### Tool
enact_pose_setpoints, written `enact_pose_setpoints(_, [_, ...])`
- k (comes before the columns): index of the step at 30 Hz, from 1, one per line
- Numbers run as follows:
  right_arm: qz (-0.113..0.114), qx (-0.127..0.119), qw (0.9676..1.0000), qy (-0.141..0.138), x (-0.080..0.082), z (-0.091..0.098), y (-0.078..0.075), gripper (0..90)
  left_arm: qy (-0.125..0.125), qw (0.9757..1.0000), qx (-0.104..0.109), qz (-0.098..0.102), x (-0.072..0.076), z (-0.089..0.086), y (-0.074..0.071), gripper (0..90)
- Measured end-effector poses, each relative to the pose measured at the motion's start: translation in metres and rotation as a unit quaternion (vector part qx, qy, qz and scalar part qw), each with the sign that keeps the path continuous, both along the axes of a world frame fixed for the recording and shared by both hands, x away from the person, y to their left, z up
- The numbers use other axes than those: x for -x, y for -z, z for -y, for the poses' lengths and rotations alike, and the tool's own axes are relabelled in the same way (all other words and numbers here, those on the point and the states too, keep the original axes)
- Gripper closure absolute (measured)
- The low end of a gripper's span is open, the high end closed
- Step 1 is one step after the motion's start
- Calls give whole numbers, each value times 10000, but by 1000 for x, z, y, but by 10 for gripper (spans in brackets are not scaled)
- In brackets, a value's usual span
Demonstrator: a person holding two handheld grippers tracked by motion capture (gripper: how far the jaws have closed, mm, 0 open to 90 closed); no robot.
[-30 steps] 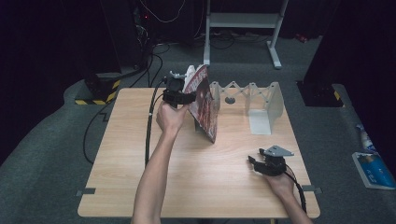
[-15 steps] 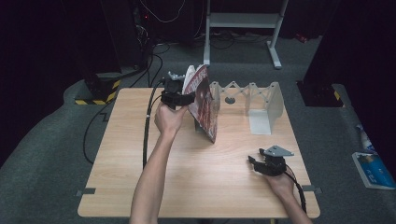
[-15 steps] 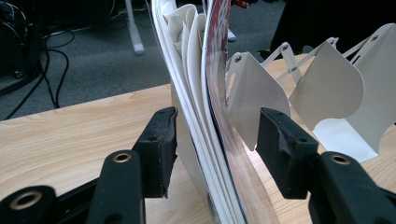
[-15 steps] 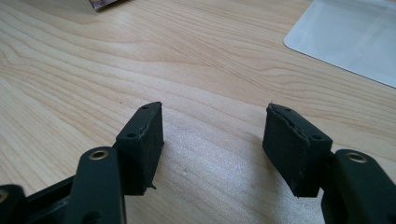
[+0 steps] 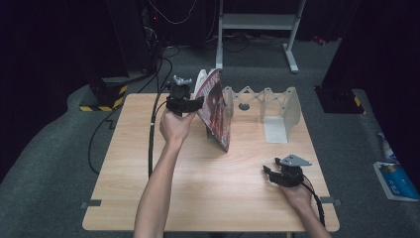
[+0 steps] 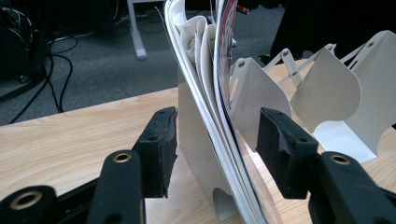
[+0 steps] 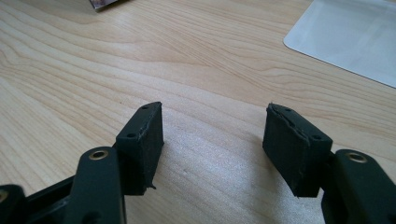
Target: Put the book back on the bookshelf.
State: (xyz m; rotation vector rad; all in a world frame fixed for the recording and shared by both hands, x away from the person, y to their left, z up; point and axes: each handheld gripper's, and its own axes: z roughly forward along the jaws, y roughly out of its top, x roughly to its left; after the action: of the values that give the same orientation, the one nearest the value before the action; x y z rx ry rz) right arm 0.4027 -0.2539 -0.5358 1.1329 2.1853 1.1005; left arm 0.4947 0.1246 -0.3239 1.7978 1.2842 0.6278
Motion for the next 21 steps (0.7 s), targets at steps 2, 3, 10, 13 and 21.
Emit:
enact_pose_setpoints(2, [0, 0, 10000, 0, 0, 0, 0, 380, 25, 10000, 37, 12, 0, -1, -1, 474])
enact_pose_setpoints(3, [0, 0, 10000, 0, 0, 0, 0, 380, 36, 10000, 74, 27, 1, -2, -1, 474])
enact_pose_setpoints(10, [3, 0, 10000, -1, 0, 0, 0, 380, 108, 9997, 167, 162, 6, -6, -5, 475])
enact_pose_setpoints(13, [1, 1, 10000, -1, 0, 0, 0, 380, 96, 9995, 222, 188, 8, -8, -7, 475])
enact_pose_setpoints(21, [3, -1, 10000, -1, 0, 0, 0, 380, 53, 9989, 392, 268, 13, -19, -7, 476])
